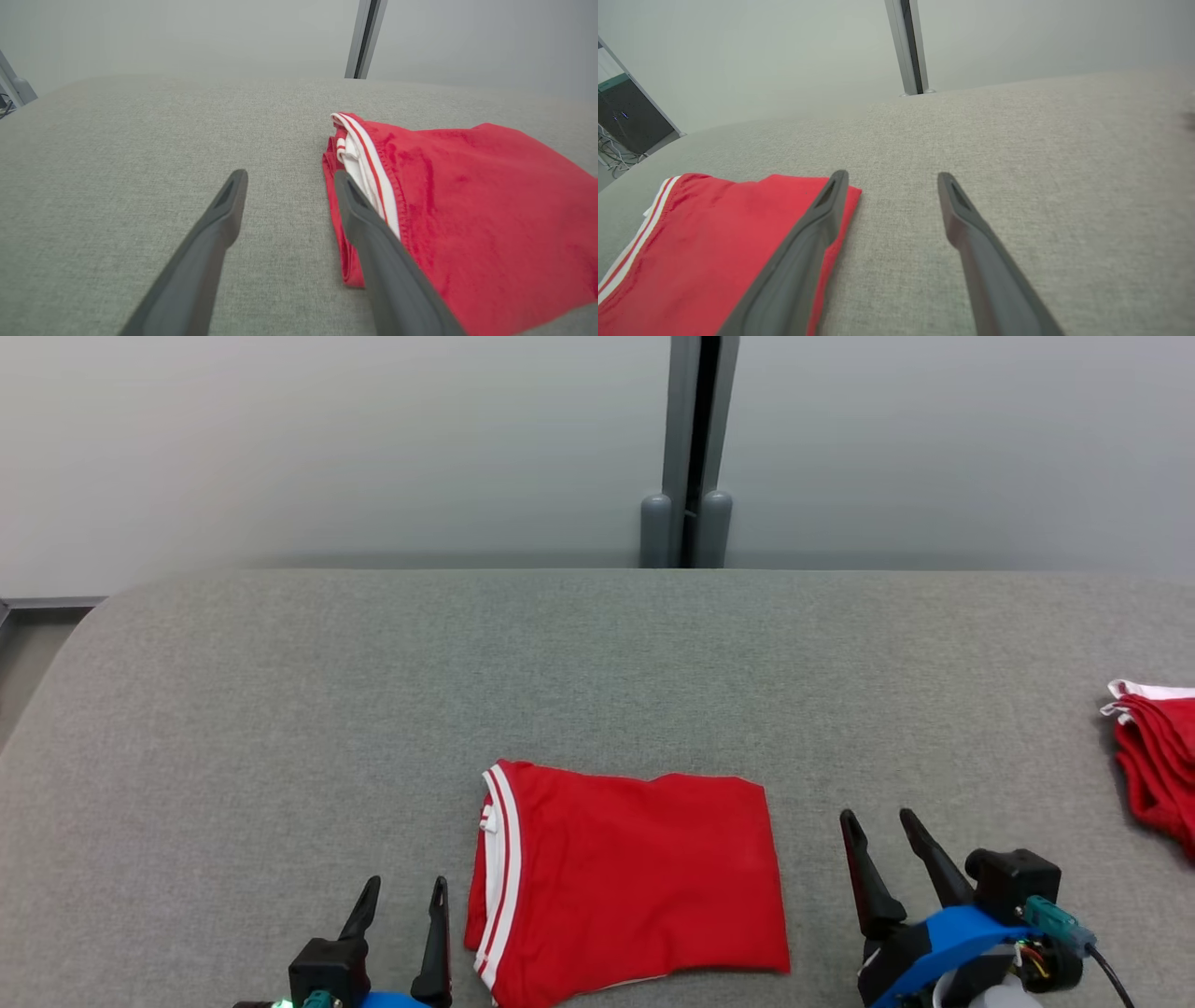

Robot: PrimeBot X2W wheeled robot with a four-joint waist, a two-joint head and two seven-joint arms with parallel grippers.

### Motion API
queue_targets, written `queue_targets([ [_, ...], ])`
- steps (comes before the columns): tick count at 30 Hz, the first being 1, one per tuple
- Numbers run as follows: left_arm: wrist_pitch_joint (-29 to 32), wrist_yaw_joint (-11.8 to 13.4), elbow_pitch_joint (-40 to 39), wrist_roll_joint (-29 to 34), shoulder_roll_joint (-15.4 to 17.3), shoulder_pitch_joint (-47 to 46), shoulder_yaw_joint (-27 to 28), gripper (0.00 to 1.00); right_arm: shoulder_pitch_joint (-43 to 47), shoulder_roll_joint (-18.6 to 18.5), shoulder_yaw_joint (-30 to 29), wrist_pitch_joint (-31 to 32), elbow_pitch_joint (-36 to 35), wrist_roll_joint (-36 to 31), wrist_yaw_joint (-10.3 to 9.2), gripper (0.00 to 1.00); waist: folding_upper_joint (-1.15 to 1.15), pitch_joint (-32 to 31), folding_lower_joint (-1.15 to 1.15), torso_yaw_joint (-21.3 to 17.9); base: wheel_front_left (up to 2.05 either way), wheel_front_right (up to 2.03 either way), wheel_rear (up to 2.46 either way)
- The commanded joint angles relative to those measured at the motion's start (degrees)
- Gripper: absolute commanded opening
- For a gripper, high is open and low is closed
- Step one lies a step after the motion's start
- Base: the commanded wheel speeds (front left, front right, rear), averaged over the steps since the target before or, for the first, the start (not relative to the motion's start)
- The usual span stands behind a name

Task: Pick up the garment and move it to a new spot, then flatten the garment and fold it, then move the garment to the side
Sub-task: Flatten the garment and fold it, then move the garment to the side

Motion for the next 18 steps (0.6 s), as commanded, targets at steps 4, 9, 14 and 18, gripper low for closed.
queue_targets([
  [4, -0.24, 0.79, -1.12, 0.28, 0.03, 0.71, 0.57, 1.0, 3.1, -0.03, -2.65, -0.14, -0.89, -3.86, 0.0, 1.0, 0.0, -1.09, 0.0, -1.75, 0.0, 0.0, 0.0],
  [9, -0.24, 1.61, -2.89, 0.13, 0.03, 2.3, 1.13, 1.0, 6.23, -0.02, -3.83, -0.14, -1.42, -6.18, 0.0, 1.0, 0.0, -1.6, 0.0, -2.14, 0.0, 0.0, 0.0],
  [14, -0.24, 1.64, -3.27, 0.05, 0.02, 3.24, 1.03, 1.0, 7.44, -0.03, -3.78, -0.14, -1.48, -6.25, 0.0, 1.0, 0.0, -1.71, 0.0, -1.98, 0.0, 0.0, 0.0],
  [18, -0.24, 1.34, -3.17, 0.25, 0.03, 3.1, 0.63, 1.0, 6.97, -0.03, -3.09, -0.14, -0.99, -6.65, 0.0, 1.0, 0.0, -1.38, 0.0, -1.29, 0.0, 0.0, 0.0],
])
